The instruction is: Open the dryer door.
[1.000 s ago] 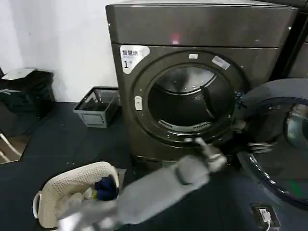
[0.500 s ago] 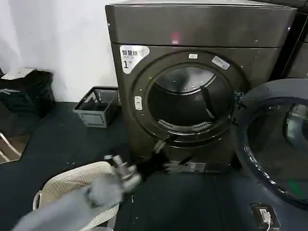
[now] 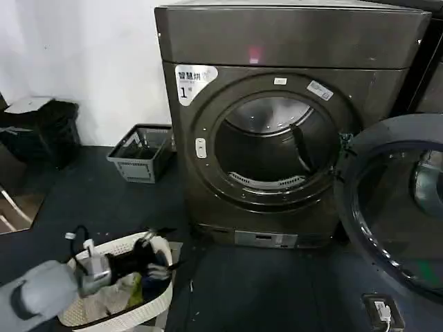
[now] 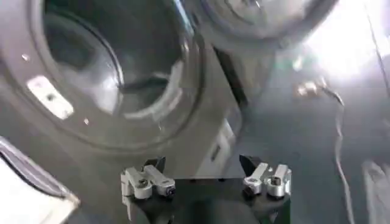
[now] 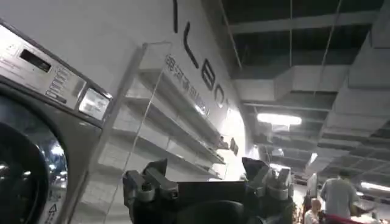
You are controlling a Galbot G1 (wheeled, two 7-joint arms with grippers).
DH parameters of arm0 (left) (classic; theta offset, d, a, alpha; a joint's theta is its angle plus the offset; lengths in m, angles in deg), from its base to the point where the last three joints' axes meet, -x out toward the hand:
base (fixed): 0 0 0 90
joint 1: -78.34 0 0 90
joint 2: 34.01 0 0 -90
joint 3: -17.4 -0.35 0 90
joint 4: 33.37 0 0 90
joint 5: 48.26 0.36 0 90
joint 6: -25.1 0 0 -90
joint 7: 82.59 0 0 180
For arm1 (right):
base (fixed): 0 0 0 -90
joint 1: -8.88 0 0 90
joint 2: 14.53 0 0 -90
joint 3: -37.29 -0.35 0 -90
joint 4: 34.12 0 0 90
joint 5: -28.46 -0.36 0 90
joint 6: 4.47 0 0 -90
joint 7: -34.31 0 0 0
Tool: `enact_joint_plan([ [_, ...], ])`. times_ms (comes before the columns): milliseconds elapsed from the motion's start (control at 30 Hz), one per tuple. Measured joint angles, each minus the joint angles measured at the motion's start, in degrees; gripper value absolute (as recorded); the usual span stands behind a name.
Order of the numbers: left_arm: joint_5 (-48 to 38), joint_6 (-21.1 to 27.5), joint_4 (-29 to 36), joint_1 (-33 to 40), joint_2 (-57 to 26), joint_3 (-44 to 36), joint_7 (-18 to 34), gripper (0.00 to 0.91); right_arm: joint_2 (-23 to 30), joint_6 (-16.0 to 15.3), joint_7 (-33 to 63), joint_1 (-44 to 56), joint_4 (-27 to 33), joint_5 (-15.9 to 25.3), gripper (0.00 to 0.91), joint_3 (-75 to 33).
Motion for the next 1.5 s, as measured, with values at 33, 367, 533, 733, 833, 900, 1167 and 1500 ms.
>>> enact_joint_plan([
  [33, 0.98, 0.43, -0.57, 0.00, -0.62, 0.04, -1.43, 0.907, 0.04, 0.00, 0.00, -0.15, 0.00, 0.01, 0.907, 0.15],
  [367, 5.48, 5.47, -2.81, -0.19, -3.23, 2.55, -6.21, 0.907, 0.63, 0.44, -0.10, 0.11, -0.70, 0.05, 0.907, 0.87],
  [533, 7.73, 4.47, -4.37, -0.60, -3.42, 2.63, -7.29, 0.907, 0.41, 0.51, -0.07, 0.27, -0.75, 0.03, 0.907, 0.42],
  [733, 10.61, 4.59, -6.26, -0.76, -3.28, 2.61, -7.85, 0.907, 0.02, 0.30, -0.07, 0.50, -0.93, 0.01, 0.907, -0.44],
  [833, 10.05, 4.51, -7.14, -0.82, -3.16, 2.59, -7.34, 0.907, -0.11, 0.21, -0.07, 0.85, -0.85, 0.01, 0.907, -0.89],
  [900, 10.01, 4.40, -7.30, -0.82, -3.13, 2.59, -7.50, 0.907, -0.15, 0.21, -0.06, 0.91, -0.84, 0.04, 0.907, -1.09],
  [1167, 11.10, 3.96, -7.62, -0.97, -3.10, 2.52, -7.89, 0.907, -0.10, 0.19, -0.06, 1.18, -0.86, 0.12, 0.907, -1.52],
  [1500, 13.10, 3.58, -7.69, -1.08, -3.21, 2.48, -8.87, 0.907, 0.19, 0.19, -0.07, 1.31, -0.87, 0.30, 0.907, -1.46],
])
